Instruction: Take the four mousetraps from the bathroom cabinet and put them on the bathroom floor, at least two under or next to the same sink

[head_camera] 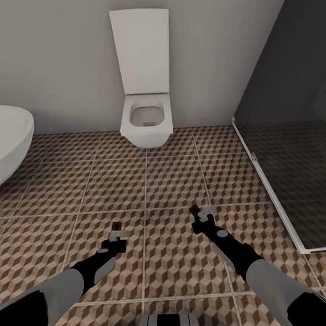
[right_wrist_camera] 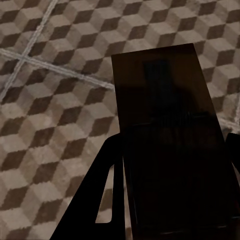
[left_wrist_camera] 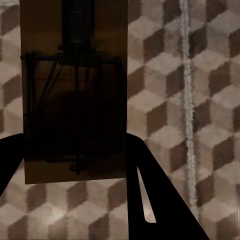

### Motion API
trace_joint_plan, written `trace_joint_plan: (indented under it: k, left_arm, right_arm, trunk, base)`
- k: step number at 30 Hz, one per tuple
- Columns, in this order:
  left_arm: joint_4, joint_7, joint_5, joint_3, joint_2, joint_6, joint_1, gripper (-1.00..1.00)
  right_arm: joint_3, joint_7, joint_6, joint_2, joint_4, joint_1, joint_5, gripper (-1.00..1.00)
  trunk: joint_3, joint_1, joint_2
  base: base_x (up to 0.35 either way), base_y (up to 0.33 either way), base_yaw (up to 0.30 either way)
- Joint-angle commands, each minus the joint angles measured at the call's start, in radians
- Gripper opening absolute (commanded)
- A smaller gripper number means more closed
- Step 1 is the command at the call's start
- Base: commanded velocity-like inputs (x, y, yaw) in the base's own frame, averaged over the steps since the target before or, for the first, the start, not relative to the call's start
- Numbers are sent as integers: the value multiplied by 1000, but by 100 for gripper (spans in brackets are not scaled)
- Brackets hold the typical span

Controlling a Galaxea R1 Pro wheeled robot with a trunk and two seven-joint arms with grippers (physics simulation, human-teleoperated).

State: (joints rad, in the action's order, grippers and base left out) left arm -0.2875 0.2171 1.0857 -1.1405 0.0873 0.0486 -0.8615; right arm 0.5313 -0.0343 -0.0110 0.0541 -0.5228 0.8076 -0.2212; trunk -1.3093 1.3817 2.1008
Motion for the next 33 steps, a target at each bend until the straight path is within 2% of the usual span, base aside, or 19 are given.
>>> trace_joint_plan:
  k: [1, 10, 19, 33]
  left_arm:
    - [-6, 7, 10, -8, 2, 3, -1, -100]
    - [-50, 12, 8, -3, 11, 4, -1, -100]
    - [-102, 15, 7, -2, 24, 4, -1, -100]
    - [-114, 16, 4, -1, 26, 4, -1, -100]
  right_arm:
    - [6, -2, -1, 1, 0, 1, -12, -100]
    - [6, -2, -1, 1, 1, 1, -12, -100]
    - [7, -2, -1, 0, 1, 1, -12, -100]
    - [7, -2, -1, -1, 1, 1, -12, -100]
  trunk:
    - [-2, 0, 0]
    - [-16, 0, 0]
    - [-59, 34, 63]
    - [-125, 88, 161]
  base:
    - [0, 0, 0]
    - [0, 0, 0]
    - [0, 0, 0]
    - [0, 0, 0]
